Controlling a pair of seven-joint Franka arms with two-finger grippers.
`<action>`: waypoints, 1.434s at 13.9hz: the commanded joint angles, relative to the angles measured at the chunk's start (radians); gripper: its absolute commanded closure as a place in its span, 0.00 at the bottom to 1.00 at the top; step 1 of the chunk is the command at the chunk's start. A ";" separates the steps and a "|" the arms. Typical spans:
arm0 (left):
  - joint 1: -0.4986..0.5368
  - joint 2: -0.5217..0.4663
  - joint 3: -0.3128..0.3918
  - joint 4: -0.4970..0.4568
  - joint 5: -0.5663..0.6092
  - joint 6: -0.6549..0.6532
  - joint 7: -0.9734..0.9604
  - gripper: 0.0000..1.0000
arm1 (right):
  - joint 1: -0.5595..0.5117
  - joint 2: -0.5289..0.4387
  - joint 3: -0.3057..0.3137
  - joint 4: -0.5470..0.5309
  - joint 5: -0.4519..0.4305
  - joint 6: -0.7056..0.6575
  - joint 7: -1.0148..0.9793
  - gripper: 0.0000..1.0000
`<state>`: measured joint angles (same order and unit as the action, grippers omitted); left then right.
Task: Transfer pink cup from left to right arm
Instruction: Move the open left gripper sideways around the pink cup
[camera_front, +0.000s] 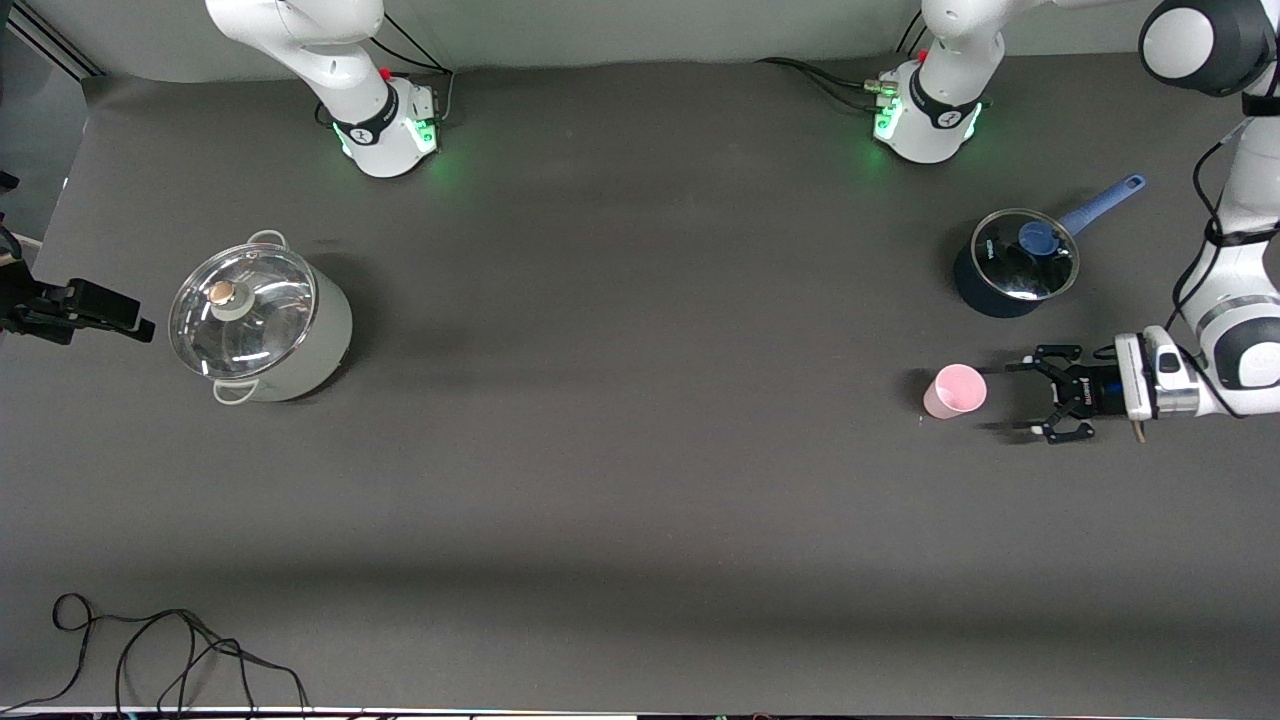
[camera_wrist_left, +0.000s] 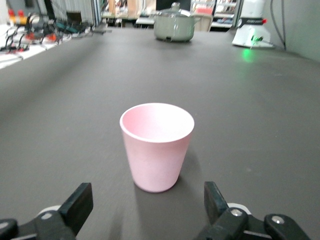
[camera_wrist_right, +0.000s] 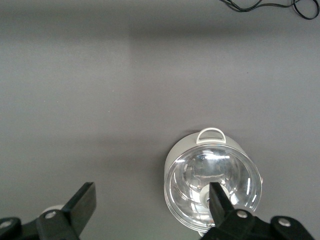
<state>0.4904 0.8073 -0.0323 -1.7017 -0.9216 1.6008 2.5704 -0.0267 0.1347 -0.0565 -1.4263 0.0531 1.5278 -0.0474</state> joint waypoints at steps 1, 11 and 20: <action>0.008 0.052 -0.008 0.020 -0.055 -0.077 0.111 0.00 | 0.001 -0.003 0.000 -0.002 0.017 -0.006 0.020 0.00; -0.009 0.138 -0.018 0.020 -0.120 -0.102 0.175 0.00 | 0.001 0.003 0.000 0.006 0.019 -0.005 0.021 0.00; -0.052 0.193 -0.060 0.014 -0.210 -0.073 0.179 0.00 | 0.001 0.005 0.000 0.003 0.019 -0.005 0.021 0.00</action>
<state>0.4577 0.9871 -0.0988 -1.6916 -1.1037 1.5214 2.7103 -0.0267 0.1386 -0.0565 -1.4266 0.0548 1.5278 -0.0440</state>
